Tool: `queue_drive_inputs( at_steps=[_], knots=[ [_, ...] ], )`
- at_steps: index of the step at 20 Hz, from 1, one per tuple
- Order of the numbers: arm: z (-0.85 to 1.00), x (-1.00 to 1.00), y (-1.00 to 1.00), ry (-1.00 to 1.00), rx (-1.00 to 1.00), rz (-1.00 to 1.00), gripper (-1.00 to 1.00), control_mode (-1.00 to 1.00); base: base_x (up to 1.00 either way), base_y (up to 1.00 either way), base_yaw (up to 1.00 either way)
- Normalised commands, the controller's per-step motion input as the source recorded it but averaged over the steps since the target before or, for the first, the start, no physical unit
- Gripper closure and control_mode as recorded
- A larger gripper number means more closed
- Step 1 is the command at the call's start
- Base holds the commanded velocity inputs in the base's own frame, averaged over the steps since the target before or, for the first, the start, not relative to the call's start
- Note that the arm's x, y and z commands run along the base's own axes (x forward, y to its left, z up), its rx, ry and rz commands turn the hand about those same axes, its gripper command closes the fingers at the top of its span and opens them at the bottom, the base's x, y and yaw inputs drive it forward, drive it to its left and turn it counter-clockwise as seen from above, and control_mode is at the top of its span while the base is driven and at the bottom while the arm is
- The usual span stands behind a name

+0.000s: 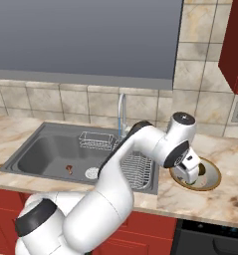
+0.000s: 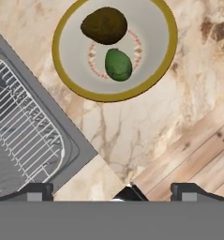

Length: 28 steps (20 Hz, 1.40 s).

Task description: Pick the avocados from the sink and place them in one bowl. Place the mushroom in the other bowl. Then turn off the sink faucet.

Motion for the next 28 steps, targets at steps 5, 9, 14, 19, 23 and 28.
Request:
queue_drive_inputs(
  at_steps=[5, 9, 14, 19, 23, 28],
  knots=[
    [0.24, -0.04, 0.67, 0.04, 0.00, 0.10, -1.00, -1.00, 0.00, 0.00, 0.00],
    [0.08, -0.04, 0.61, 0.03, 0.00, 0.14, -1.00, -1.00, 0.00, 0.00, 0.00],
    [0.00, -0.01, 0.61, 0.01, 0.00, 0.14, -1.00, -1.00, 0.00, 0.00, 0.00],
    [0.00, 0.00, 0.69, 0.01, 0.00, 0.14, -1.00, -1.00, 0.00, 0.00, 0.00],
    [0.00, 0.00, 0.76, 0.01, 0.00, 0.15, -1.00, -1.00, 0.00, 0.00, 0.00],
    [0.00, 0.00, 0.81, 0.03, 0.00, 0.17, -1.00, -1.00, 0.00, 0.00, 0.00]
  ],
)
